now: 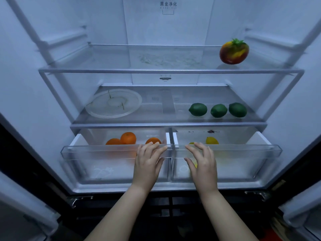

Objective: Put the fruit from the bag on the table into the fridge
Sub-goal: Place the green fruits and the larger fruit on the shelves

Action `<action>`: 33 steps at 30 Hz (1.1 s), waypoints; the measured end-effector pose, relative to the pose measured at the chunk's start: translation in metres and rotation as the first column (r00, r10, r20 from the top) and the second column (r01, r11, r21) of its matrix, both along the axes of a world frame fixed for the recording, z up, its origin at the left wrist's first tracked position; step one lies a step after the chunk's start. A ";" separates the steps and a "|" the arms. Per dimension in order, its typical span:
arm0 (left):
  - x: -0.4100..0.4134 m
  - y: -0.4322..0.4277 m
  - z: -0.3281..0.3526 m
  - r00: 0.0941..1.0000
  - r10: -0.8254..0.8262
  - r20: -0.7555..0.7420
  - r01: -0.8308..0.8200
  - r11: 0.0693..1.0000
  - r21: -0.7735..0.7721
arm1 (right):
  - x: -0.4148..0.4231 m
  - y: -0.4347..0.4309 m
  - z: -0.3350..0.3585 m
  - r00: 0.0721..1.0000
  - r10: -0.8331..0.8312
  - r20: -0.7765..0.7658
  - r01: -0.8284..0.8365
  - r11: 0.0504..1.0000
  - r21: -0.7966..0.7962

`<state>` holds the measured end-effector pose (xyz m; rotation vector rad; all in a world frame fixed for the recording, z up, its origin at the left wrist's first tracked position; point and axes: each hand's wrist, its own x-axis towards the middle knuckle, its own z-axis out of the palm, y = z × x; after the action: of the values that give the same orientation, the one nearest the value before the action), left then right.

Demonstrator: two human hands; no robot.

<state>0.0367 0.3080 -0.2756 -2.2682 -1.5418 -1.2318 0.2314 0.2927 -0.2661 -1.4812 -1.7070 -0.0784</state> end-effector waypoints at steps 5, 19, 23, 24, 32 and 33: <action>0.003 0.012 -0.001 1.000 0.022 -0.012 -0.021 1.000 0.012 | -0.001 0.020 0.002 0.999 0.021 -0.025 -0.021 1.000 0.007; 0.007 0.046 0.001 0.997 0.065 -0.035 -0.067 0.996 -0.062 | 0.005 0.062 0.003 0.997 0.068 0.046 -0.066 0.997 -0.034; 0.007 0.043 0.005 0.992 0.079 -0.096 -0.089 0.991 -0.101 | 0.007 0.061 0.004 0.990 0.095 0.104 -0.088 0.994 -0.066; 0.007 0.040 0.004 0.987 0.087 -0.137 -0.102 0.989 -0.107 | 0.008 0.059 0.004 0.989 0.103 0.105 -0.096 0.993 -0.072; 0.009 0.006 -0.028 0.935 0.252 -0.248 -0.296 0.942 -0.159 | 0.012 0.019 -0.025 0.996 0.080 0.051 -0.074 0.992 -0.103; 0.008 0.006 -0.028 0.933 0.262 -0.246 -0.308 0.936 -0.169 | 0.013 0.018 -0.029 0.994 0.075 0.074 -0.066 0.990 -0.124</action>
<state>0.0447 0.3138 -0.3039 -2.1037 -1.9003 -0.7483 0.2442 0.3110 -0.2946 -1.5215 -1.8540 0.0053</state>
